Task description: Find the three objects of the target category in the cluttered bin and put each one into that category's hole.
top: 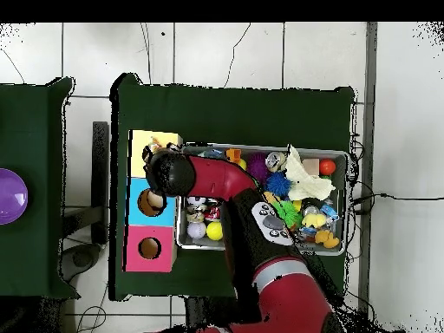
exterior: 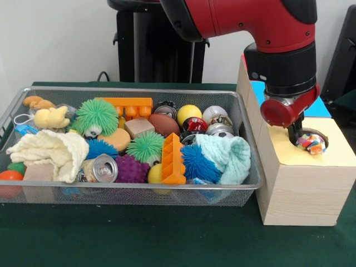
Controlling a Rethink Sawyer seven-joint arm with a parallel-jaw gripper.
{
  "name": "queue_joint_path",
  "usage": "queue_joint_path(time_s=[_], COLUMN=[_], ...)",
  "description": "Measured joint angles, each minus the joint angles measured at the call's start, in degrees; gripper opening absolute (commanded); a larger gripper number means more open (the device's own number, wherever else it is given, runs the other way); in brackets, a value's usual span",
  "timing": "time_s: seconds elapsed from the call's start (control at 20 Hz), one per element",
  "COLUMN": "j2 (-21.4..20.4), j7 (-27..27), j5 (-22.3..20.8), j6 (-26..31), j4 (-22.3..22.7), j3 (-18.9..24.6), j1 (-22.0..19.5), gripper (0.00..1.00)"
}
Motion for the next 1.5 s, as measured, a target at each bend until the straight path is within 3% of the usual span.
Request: queue_joint_path(time_s=[0.6, 1.5], j2=[-5.3, -6.8], j7=[0.0, 0.0], j5=[-0.1, -0.1], j6=[1.7, 1.8], j4=[2.6, 2.6], j3=[0.0, 0.0], j1=[-1.0, -1.8], gripper=[0.0, 0.0])
